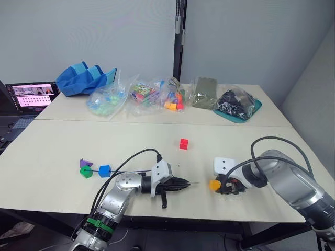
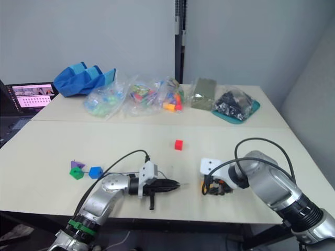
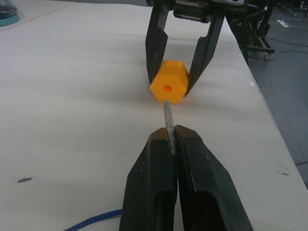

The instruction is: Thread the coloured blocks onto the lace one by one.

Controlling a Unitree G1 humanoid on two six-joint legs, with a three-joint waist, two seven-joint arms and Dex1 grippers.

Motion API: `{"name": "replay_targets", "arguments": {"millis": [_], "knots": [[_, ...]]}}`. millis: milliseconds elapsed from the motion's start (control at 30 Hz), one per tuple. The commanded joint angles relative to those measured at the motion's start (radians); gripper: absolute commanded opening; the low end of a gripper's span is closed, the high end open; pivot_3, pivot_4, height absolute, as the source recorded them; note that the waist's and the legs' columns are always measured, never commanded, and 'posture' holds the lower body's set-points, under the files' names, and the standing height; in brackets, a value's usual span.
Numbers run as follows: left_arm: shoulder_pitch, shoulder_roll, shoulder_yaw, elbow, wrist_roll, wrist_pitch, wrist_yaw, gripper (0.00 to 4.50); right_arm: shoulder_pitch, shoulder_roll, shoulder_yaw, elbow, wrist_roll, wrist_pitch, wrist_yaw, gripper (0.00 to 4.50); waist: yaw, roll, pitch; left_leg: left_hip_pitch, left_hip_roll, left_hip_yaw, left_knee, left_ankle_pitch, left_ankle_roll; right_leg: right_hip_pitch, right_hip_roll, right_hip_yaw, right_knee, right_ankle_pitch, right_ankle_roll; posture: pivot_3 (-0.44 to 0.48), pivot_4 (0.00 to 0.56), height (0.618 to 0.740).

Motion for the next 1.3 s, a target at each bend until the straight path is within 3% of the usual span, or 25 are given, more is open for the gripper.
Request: {"name": "replay_targets", "arguments": {"millis": [33,233,733,933,1100,1300], "knots": [[-0.017,-0.008,-0.004,-0.012,-0.012,-0.005,-0.008,0.0,-0.005,0.011,-0.022,-0.049,0.021,0.013,-0.011,1.24,0.0,0.0,0.0,0.0,0.0,0.0,0.0,0.0,0.0,0.0,0.0,0.0,0.0,0.0,0.0,0.0,0.15,0.74],[-0.04,-0.002,-0.028,0.012,0.018,0.01,-0.01,0.0,-0.001,0.031,-0.011,-0.07,0.037,0.016,-0.025,1.24,0.0,0.0,0.0,0.0,0.0,0.0,0.0,0.0,0.0,0.0,0.0,0.0,0.0,0.0,0.0,0.0,0.15,0.74],[-0.05,-0.049,-0.025,0.003,-0.038,0.08,-0.044,0.0,-0.009,0.047,0.001,-0.08,0.055,0.039,-0.043,1.24,-0.002,0.0,0.0,0.0,0.0,0.0,0.0,0.0,0.0,0.0,0.0,0.0,0.0,0.0,0.0,0.0,0.15,0.74],[-0.138,-0.104,-0.051,0.216,0.034,-0.031,-0.039,0.0,-0.021,0.072,0.015,-0.096,0.069,0.059,-0.052,1.24,0.003,0.0,0.0,0.0,0.0,0.0,0.001,0.0,0.0,0.0,0.0,0.0,0.0,0.0,0.0,0.0,0.15,0.74],[-0.189,-0.122,-0.05,0.284,0.053,-0.082,-0.055,0.0,-0.03,0.087,0.04,-0.083,0.061,0.049,-0.062,1.24,-0.002,0.0,0.0,-0.001,0.0,0.0,0.001,0.0,0.0,0.0,0.0,0.0,0.0,0.0,0.0,0.0,0.15,0.74],[-0.153,-0.052,-0.033,0.18,0.044,-0.058,-0.084,1.96,-0.044,0.105,0.065,-0.049,0.042,0.024,-0.063,1.24,-0.01,0.0,0.0,-0.001,0.0,0.0,0.0,0.0,0.0,0.0,0.0,0.0,0.001,0.0,0.0,0.0,0.15,0.74]]}}
